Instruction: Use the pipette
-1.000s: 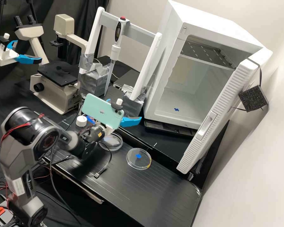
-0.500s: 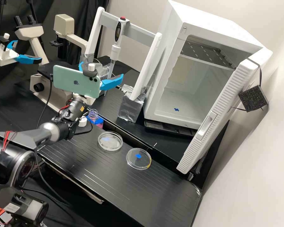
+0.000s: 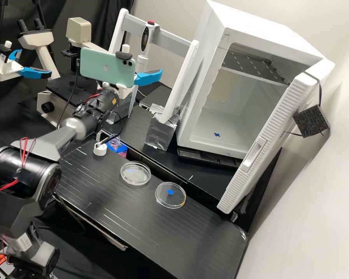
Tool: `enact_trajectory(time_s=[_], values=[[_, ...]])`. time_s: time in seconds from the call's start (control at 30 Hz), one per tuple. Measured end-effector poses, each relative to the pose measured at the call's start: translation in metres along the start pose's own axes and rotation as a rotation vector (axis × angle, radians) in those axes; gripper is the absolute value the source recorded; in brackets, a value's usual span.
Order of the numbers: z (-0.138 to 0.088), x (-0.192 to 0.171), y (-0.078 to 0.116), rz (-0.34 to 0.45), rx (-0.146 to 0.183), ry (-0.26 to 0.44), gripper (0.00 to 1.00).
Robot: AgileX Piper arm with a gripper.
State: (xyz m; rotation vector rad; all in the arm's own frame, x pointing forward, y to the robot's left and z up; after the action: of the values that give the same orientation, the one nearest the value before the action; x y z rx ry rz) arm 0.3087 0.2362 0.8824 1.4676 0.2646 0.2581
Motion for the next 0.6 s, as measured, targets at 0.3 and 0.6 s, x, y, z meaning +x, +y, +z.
enact_trajectory(time_s=[0.3, 0.6], values=[[0.003, 0.036, -0.008, -0.083, -0.002, -0.073, 1.00], [-0.002, 0.046, -0.002, -0.076, -0.002, -0.071, 0.00]])
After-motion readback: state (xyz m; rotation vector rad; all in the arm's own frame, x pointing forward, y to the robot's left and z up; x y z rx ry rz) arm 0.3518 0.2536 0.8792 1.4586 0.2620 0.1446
